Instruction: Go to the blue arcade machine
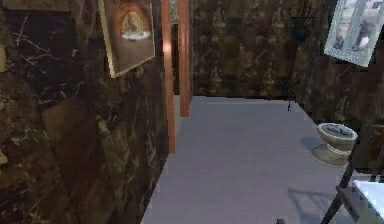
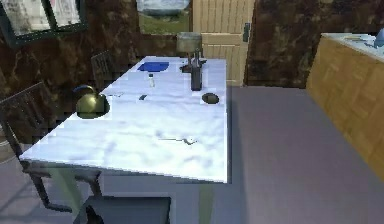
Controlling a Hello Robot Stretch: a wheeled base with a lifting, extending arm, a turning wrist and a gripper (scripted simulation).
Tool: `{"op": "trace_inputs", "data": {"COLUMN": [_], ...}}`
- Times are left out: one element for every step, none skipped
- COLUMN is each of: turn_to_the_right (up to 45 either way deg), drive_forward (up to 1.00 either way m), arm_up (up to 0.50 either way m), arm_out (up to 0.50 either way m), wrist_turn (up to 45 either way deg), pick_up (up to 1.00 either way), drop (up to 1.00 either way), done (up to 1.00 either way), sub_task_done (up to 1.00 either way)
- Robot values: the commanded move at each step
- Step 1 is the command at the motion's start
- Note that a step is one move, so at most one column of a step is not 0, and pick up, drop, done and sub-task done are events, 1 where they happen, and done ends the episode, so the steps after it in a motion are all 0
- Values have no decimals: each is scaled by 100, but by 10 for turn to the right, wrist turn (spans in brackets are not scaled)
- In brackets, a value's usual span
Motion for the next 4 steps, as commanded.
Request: {"op": "trace_inputs", "data": {"turn_to_the_right": [0,0,180,0], "drive_forward": [100,100,0,15], "arm_up": [0,0,0,0], "arm_out": [0,0,0,0], "wrist_turn": [0,0,0,0], "pick_up": [0,0,0,0], "drop": [0,0,0,0], "done": [0,0,0,0], "sub_task_done": [0,0,0,0]}}
